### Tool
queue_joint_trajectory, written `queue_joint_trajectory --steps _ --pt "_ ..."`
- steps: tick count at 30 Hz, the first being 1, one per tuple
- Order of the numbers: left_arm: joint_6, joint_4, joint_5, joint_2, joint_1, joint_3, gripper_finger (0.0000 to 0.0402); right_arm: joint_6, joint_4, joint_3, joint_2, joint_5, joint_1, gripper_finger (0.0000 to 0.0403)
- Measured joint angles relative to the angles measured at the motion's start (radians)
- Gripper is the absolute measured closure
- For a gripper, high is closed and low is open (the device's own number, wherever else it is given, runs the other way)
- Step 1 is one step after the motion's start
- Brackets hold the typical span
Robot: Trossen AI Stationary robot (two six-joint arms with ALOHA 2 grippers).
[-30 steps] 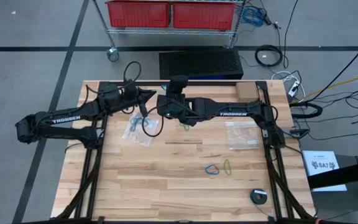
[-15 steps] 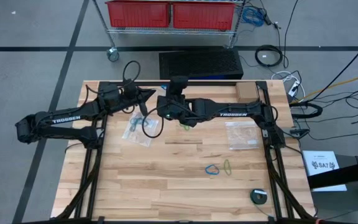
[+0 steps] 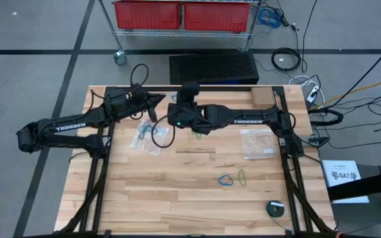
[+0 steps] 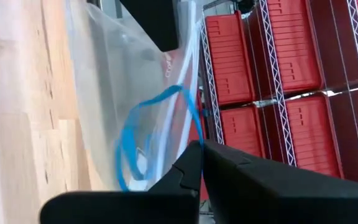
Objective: Sort rubber bands
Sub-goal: Put the blue rubber band into the bottom left transparent zip bag
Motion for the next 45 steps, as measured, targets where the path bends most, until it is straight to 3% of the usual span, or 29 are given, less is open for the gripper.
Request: queue_joint_trajectory --steps 7,17,19,23,29,33,36,42,45 --pt "0.008 -0.002 0.047 0.000 0.000 0.000 0.0400 -0.017 0.002 0.000 0.001 -0.026 -0.024 0.0403" --pt "0.016 -0.015 0.048 0.000 0.011 0.000 0.0400 -0.045 -0.028 0.001 -0.029 0.034 -0.021 0.0403" --pt "0.016 -0.026 0.057 0.007 0.011 0.000 0.0400 0.026 -0.114 0.001 -0.026 0.000 -0.031 0.0403" --pt "0.025 -0.057 0.065 0.034 0.015 0.000 0.0400 0.249 -0.294 -0.003 -0.025 -0.167 -0.061 0.0403" --pt "0.015 0.021 0.119 0.116 0.018 -0.053 0.0400 0.366 -0.283 -0.175 -0.077 -0.239 -0.062 0.0403" --pt "0.008 0.113 0.132 0.145 0.018 -0.112 0.0400 0.441 -0.137 -0.435 -0.209 -0.319 -0.062 0.0403" --pt "-0.014 0.177 0.160 0.158 0.018 -0.150 0.0400 0.514 0.068 -0.675 -0.343 -0.425 -0.064 0.0403" --pt "-0.033 0.308 0.263 0.184 0.016 -0.206 0.0400 0.621 0.689 -1.148 -0.566 -0.546 -0.051 0.0403" --pt "-0.046 0.319 0.267 0.218 0.015 -0.214 0.0400 0.695 0.977 -1.299 -0.607 -0.581 -0.041 0.0403"
